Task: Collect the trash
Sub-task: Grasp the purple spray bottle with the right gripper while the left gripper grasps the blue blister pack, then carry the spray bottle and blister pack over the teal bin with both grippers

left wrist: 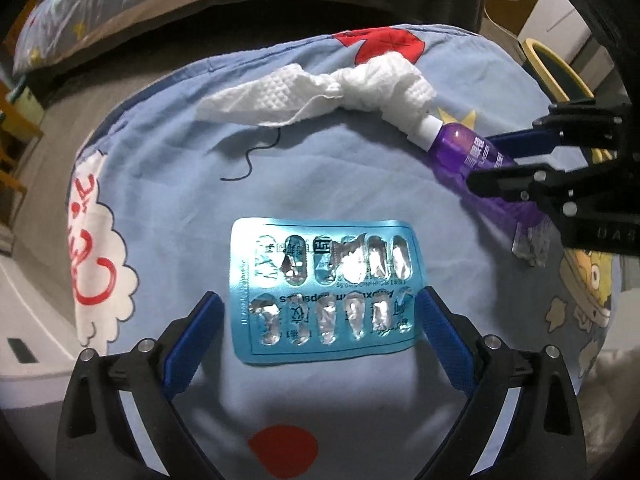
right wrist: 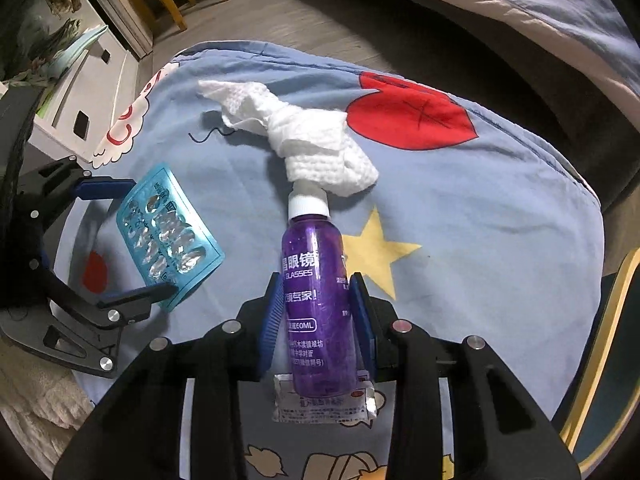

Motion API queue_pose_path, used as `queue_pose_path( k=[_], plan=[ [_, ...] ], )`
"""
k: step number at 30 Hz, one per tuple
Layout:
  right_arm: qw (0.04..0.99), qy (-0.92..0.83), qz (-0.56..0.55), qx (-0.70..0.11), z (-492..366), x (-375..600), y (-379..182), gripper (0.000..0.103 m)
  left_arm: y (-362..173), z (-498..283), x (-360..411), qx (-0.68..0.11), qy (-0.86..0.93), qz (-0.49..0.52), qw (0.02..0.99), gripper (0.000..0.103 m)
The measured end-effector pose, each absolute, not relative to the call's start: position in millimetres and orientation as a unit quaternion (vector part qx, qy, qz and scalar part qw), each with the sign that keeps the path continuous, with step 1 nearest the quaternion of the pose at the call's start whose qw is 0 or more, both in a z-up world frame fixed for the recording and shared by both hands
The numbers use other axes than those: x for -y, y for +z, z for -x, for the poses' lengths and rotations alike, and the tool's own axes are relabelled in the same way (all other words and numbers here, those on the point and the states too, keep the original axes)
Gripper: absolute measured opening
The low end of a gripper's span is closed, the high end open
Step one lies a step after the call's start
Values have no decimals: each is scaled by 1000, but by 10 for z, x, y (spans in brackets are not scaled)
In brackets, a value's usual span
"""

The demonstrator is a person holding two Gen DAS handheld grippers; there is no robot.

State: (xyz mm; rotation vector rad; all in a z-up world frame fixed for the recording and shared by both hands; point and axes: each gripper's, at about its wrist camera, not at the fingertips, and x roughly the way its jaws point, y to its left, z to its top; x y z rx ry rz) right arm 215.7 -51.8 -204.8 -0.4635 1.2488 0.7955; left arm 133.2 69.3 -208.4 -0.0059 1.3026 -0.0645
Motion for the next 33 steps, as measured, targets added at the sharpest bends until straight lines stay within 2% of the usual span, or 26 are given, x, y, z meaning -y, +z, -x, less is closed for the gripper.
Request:
queue_pose_path(
  k=[9,11,14,15,16,18,20,23,26,33],
  plan=[
    [704,358,224,-571,-2105,499,-2117,34,-1987,-1345,-1043,-601,-21,70,796,95],
    [703,359,225,-571,-2097,505,-2117,34,-1989,-1346,-1097,-602,-15,74,795,92],
    [702,358,233,-570,-2086,496,-2118,32,-1998,-1339,-1050,-605,-13,47,795,83],
    [701,358,237,-570,-2079,491,-2110,32,-1970,-1346,-1025,-602,-29,53,796,69],
    [700,360,239,-569,-2066,474,-2102,32,-1945,-1364,-996,-600,-31,52,798,61],
    [702,360,244,-564,-2050,429,-2071,32,-1873,-1375,-968,-592,-21,37,805,50],
    [704,363,233,-564,-2047,423,-2002,32,-1815,-1379,-1007,-587,-18,41,808,32],
    [713,362,221,-558,-2042,468,-1872,32,-1680,-1338,-1031,-576,-16,39,817,20],
    [724,360,201,-553,-2030,595,-1715,32,-1506,-1278,-993,-563,-21,15,826,12],
    [755,347,151,-536,-1935,845,-1279,32,-1156,-1201,-580,-541,-58,8,839,7]
  ],
)
